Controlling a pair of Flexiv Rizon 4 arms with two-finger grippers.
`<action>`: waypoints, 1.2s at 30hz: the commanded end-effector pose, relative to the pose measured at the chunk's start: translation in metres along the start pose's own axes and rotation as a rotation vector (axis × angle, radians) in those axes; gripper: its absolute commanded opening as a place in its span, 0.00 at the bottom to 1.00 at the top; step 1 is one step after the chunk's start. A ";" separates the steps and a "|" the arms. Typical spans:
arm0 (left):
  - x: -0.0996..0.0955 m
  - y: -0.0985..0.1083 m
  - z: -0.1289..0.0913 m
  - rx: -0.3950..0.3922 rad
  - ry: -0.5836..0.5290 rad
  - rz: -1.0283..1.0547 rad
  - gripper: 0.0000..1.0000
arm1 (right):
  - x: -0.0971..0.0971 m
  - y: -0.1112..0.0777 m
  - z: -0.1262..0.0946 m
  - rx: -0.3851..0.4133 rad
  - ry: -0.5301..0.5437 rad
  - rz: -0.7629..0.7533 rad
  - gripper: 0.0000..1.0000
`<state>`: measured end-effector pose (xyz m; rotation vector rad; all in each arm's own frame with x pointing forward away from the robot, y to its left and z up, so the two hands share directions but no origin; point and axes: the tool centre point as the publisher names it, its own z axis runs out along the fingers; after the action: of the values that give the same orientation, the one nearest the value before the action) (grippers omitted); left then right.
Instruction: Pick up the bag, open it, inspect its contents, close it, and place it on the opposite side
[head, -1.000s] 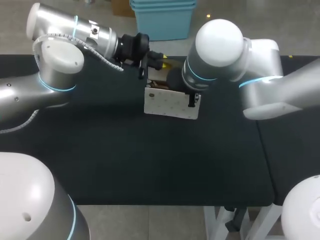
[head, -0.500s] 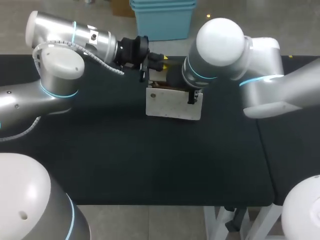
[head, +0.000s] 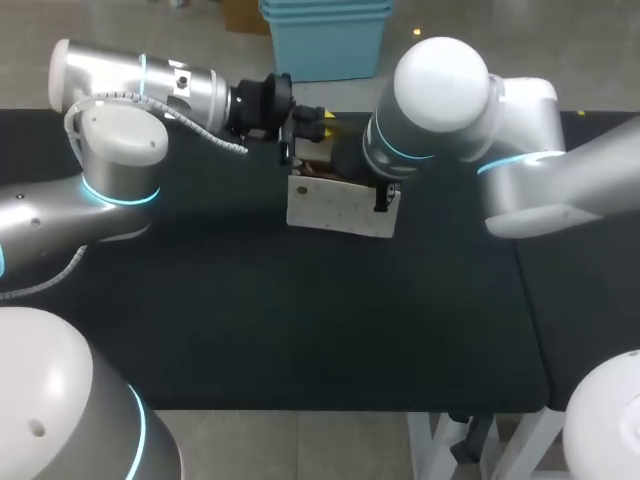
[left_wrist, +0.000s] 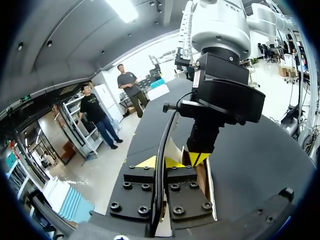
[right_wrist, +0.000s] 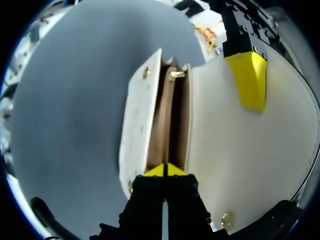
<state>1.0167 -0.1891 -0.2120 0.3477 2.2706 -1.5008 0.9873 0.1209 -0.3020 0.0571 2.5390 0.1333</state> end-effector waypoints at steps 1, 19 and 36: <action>0.005 -0.003 0.005 0.019 -0.031 -0.005 0.00 | 0.004 0.006 0.004 0.002 -0.002 -0.005 0.00; 0.009 -0.006 0.006 0.040 -0.011 -0.005 0.00 | -0.012 0.019 0.011 -0.012 -0.015 0.002 0.00; 0.008 -0.003 0.004 0.051 -0.021 -0.029 0.00 | 0.000 0.023 0.021 -0.014 0.020 -0.009 0.00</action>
<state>1.0132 -0.1831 -0.2175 0.3158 2.2429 -1.5671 0.9970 0.1320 -0.3091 0.0387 2.5556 0.1657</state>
